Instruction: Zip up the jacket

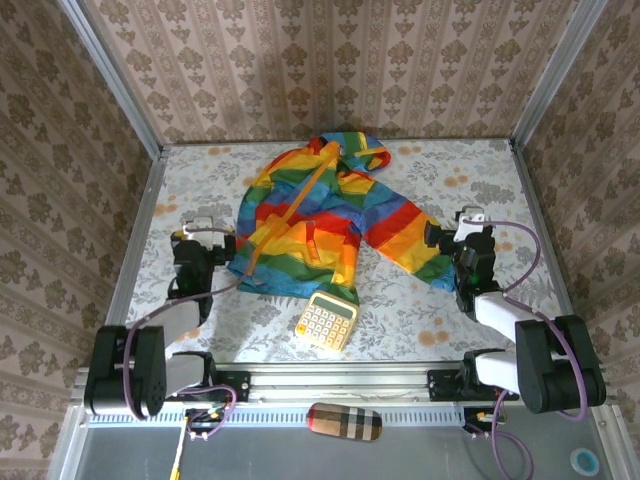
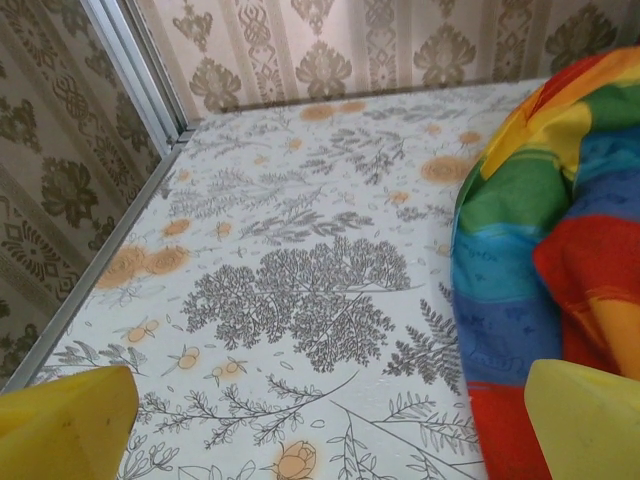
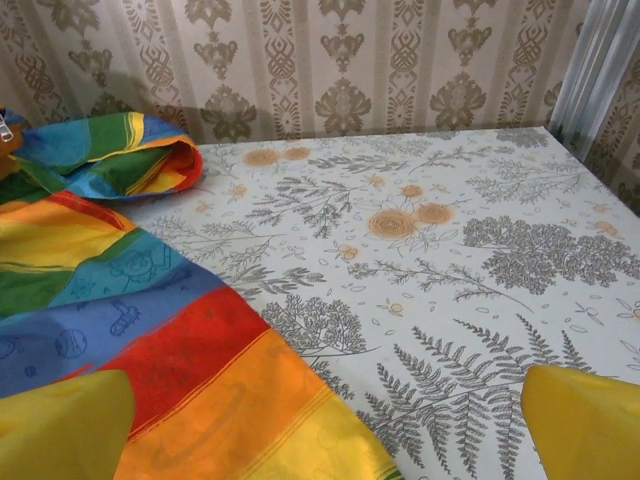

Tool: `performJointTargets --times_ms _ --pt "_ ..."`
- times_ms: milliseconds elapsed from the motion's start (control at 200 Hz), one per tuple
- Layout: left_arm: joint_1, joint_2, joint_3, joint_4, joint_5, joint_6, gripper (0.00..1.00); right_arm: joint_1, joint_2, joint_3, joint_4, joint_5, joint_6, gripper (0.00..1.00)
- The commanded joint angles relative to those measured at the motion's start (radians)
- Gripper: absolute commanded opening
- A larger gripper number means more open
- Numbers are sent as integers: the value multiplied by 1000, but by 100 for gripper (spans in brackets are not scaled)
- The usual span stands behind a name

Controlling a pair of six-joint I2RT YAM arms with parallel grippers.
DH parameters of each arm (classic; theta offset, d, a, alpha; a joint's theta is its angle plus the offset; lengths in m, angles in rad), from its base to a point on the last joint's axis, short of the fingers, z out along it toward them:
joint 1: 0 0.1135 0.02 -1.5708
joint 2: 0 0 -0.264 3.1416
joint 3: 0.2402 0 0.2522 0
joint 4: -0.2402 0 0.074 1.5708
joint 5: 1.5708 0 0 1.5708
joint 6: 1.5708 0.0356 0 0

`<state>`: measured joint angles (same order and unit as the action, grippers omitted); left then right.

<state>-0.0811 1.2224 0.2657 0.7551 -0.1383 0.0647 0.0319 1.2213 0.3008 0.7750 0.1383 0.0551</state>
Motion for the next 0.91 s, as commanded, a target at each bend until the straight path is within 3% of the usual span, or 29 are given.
performJointTargets --times_ms 0,325,490,750,900 --pt "45 73 40 67 44 -2 100 -14 17 57 17 -53 -16 100" --pt "115 340 39 342 129 -66 100 -15 16 35 -65 -48 -28 100" --pt "116 325 79 233 153 -65 100 -23 79 49 -20 -48 -20 100" --pt "113 328 79 242 155 -58 100 -26 312 86 125 -78 -11 100" --pt "114 328 79 243 155 -57 100 -26 304 107 68 -75 -11 100"
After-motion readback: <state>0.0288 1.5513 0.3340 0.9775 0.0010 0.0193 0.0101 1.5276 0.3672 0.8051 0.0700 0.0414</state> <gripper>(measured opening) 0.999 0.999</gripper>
